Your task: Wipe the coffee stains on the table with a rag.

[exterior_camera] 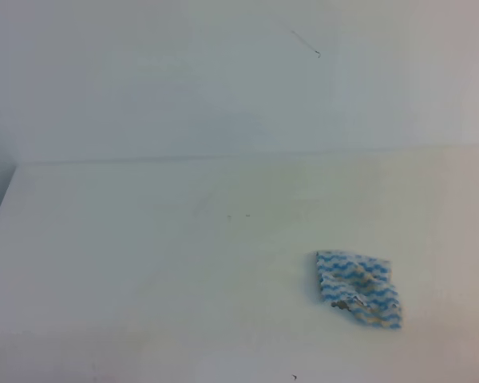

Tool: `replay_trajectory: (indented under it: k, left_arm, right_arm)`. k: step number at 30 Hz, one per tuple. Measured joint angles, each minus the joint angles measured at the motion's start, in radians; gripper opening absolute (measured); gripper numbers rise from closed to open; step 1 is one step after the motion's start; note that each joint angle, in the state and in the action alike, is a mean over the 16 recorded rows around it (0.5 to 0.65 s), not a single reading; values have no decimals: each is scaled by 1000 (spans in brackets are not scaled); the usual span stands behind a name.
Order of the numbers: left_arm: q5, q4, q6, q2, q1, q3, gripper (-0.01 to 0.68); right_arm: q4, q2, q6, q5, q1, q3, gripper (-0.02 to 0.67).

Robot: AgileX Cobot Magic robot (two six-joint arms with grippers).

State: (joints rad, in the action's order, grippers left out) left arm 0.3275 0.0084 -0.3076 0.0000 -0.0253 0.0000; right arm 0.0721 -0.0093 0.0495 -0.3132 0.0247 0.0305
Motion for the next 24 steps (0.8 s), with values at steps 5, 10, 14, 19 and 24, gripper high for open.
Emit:
replay_trajectory:
  k: [5,10,14,19,24]
  left_arm:
    - [0,0,1,0,0,0,-1]
    - [0,0,1,0,0,0,-1]
    - [0,0,2,0,0,0,-1]
    - [0,0,2,0,0,0,-1]
    - [0,0,2,0,0,0,-1]
  right_arm:
    - [-2,0,21,1,0,0,-1]
    - [-4,0,21,2,0,-2,-1]
    - [-5,0,21,3,0,-2,-1]
    - [-5,0,21,3,0,-3,-1]
    - [-5,0,21,3,0,-3,-1]
